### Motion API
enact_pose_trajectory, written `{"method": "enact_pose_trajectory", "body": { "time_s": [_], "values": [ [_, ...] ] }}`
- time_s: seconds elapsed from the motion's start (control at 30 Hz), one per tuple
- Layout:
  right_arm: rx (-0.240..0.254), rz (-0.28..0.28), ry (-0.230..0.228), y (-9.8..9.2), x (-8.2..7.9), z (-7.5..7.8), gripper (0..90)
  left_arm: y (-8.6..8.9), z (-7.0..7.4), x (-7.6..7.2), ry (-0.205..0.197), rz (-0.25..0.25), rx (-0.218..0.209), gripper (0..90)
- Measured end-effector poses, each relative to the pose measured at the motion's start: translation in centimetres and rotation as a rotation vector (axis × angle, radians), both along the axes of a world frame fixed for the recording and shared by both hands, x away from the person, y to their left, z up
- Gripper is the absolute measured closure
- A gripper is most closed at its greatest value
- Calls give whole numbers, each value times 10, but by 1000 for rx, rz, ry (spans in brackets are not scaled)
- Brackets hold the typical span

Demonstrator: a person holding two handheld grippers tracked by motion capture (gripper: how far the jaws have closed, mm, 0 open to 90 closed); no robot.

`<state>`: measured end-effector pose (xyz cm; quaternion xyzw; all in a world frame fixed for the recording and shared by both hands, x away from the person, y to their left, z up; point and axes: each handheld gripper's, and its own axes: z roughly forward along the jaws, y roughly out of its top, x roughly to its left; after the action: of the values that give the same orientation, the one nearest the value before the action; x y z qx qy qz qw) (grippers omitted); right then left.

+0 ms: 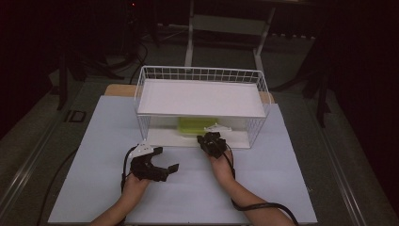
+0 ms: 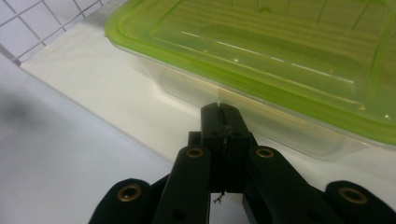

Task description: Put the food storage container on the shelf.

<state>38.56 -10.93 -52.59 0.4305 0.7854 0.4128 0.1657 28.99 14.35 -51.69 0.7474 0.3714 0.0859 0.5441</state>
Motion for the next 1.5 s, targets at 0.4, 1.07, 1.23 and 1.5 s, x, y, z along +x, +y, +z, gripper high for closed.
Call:
{"method": "enact_pose_trajectory", "body": {
  "time_s": [0.4, 1.07, 1.23, 1.5],
  "values": [
    [8, -16, -10, 2, 11, 0, 900, 2, -1, -1, -4, 11, 1, 7],
    [78, 41, 18, 7, -14, 3, 864, 0, 3, -3, -50, 2, 62, 7],
    [70, 58, -8, 1, -28, 11, 684, 1, 6, -4, -55, -14, 29, 7],
    [118, 66, 9, -13, -32, 20, 306, -4, 11, -3, -54, -43, 35, 7]
  ]
}}
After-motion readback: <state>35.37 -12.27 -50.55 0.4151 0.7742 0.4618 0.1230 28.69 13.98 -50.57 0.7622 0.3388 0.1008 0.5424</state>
